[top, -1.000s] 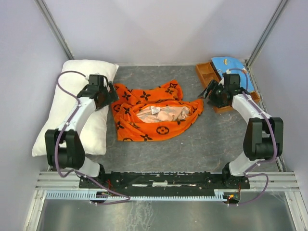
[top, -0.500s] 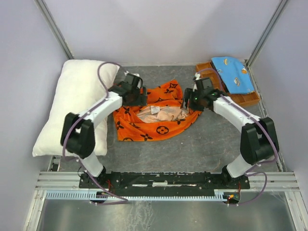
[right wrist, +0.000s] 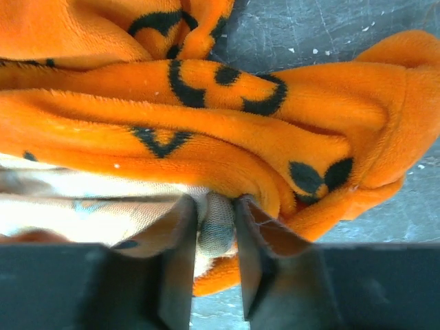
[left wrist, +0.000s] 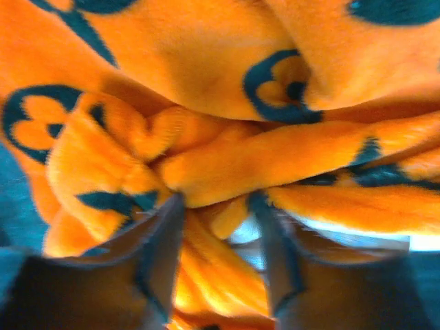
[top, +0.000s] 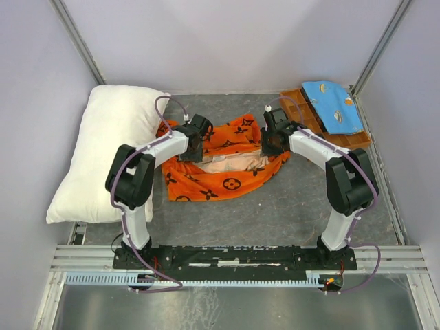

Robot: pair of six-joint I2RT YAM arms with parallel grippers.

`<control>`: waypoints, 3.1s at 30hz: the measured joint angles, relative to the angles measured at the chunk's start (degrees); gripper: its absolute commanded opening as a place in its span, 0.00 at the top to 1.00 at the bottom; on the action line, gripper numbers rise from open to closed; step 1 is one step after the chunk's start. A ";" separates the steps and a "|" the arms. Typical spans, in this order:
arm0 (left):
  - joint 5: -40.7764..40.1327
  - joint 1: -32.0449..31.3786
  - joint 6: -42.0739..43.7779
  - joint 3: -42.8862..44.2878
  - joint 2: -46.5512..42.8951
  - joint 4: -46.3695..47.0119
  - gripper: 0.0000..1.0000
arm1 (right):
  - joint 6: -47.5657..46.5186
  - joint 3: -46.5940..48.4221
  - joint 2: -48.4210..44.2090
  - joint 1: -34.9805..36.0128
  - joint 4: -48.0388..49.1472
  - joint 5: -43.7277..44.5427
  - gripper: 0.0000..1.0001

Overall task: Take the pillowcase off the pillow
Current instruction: Adjust the pillowcase at the center of the board, then fold the pillowcase at the center of the board.

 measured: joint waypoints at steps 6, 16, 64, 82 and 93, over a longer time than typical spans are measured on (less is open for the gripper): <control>-2.69 0.04 -0.55 -1.31 0.11 -1.33 0.97 | -0.09 -1.53 -0.13 0.04 0.28 -0.63 0.98; -4.09 3.32 3.58 25.00 -0.90 -11.28 0.97 | -0.72 9.14 -5.09 0.04 -3.76 -1.01 0.98; 13.99 18.95 4.81 2.34 -8.35 -3.65 0.21 | -8.37 14.29 12.79 -9.33 0.31 4.11 0.34; 14.21 18.84 4.98 1.25 -8.35 -3.37 0.00 | -17.84 21.64 20.44 -7.56 -9.07 4.37 0.42; 15.04 18.47 5.01 -0.63 -11.91 -2.51 0.01 | -16.59 25.49 22.84 -8.70 -11.80 -1.46 0.79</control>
